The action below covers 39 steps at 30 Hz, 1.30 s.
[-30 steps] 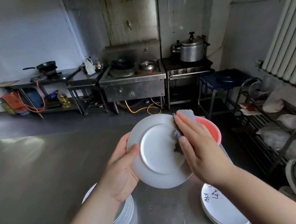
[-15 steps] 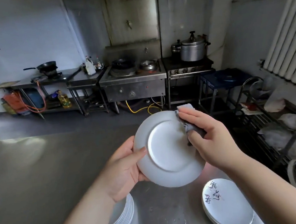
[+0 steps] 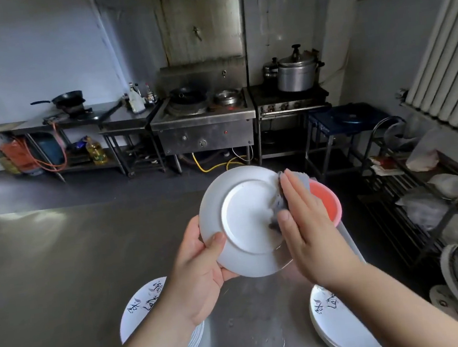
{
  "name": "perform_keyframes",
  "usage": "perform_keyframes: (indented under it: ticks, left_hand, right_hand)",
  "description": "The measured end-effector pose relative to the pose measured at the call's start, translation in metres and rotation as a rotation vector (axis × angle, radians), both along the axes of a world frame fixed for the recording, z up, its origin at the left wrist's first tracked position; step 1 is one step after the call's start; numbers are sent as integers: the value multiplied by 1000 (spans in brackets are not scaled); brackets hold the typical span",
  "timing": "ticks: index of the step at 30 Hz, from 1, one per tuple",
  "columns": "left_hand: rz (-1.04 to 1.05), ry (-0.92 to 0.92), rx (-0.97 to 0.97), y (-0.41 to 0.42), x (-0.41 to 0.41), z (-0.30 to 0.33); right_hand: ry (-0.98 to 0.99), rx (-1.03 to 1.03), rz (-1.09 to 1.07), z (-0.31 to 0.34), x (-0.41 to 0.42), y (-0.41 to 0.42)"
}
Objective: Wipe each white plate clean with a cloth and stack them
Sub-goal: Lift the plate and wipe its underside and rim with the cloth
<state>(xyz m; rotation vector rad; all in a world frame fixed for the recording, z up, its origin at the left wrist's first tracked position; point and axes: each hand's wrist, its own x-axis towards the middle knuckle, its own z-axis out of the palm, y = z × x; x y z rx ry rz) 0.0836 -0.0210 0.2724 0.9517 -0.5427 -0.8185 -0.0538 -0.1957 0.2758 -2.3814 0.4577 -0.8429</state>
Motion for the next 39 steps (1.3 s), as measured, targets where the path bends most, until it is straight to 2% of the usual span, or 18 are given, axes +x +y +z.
perform_keyframes:
  ticks: [3, 8, 12, 14, 19, 23, 29, 35, 37, 39]
  left_hand:
    - [25, 10, -66, -9, -9, 4]
    - [56, 10, -149, -25, -26, 6]
    - [-8, -132, -84, -28, -26, 11]
    - [-46, -110, -104, -27, -16, 25]
    - [-51, -72, -8, -21, 14, 48]
    - [3, -31, -57, -19, 8, 34]
    - [156, 98, -144, -29, -9, 15]
    - [204, 197, -156, -48, -20, 13]
    - [232, 214, -152, -56, -22, 13]
    - [275, 250, -115, -62, -23, 12]
  right_hand:
    - [-84, -31, -61, 14, 8, -11]
    - [-346, 346, -109, -29, 5, 46]
    - [-504, 385, -212, -6, 7, 19]
    - [-479, 411, -131, 18, 5, -5]
    - [-262, 247, 38, 50, 8, -36]
    - [-215, 80, -56, 25, 7, -16]
    - [-81, 71, -72, -46, 1, 66]
    - [-70, 48, -164, -2, 20, 23]
    - [-46, -39, -181, -3, 21, 30]
    - [-6, -189, -108, -22, 14, 49]
